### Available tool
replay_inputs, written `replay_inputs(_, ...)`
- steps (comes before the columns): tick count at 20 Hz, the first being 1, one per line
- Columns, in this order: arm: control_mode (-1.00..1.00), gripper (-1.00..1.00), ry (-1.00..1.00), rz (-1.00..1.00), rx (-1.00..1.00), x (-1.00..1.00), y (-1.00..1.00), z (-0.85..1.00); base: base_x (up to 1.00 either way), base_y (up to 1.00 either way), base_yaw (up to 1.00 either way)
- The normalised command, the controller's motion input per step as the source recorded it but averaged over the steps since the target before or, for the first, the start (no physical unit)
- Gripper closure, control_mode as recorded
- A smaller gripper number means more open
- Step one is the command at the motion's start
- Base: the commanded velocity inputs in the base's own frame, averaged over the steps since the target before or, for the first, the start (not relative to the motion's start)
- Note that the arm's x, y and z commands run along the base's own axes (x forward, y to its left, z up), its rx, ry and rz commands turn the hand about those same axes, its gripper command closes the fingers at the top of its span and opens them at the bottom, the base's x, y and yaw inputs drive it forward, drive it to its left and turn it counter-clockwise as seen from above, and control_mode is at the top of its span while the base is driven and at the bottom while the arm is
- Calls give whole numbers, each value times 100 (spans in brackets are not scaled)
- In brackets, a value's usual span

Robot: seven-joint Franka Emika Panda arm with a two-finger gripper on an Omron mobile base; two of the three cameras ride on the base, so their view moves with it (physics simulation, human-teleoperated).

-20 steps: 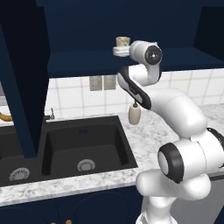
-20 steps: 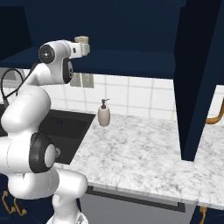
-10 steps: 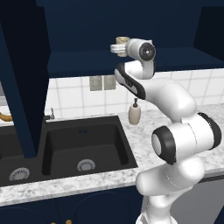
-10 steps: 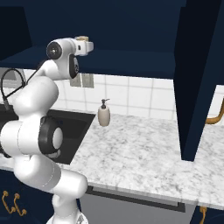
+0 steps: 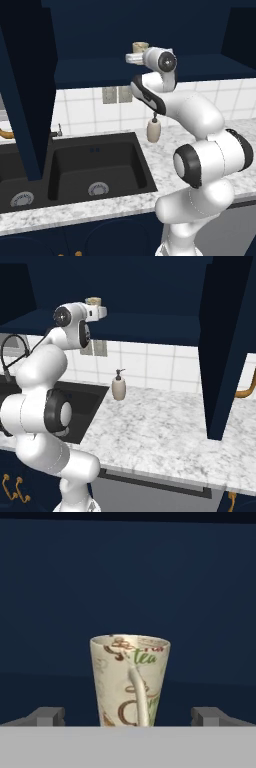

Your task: Gather all objects into one cabinet and sort the glasses and bowls to opposite sides.

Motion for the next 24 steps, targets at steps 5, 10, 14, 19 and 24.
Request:
replay_inputs(5, -100, -100, 0, 0, 0, 19, -1, -2, 0, 0, 0)
replay_inputs(10, -100, -100, 1, 1, 0, 26, 0, -1, 0, 0, 0)
replay_inputs(14, -100, -100, 0, 0, 0, 4, 0, -4, 0, 0, 0)
replay_inputs(19, -100, 100, 1, 0, 0, 0, 0, -8, 0, 0, 0)
replay_inputs(24, -100, 100, 0, 0, 0, 0, 0, 0, 0, 0, 0)
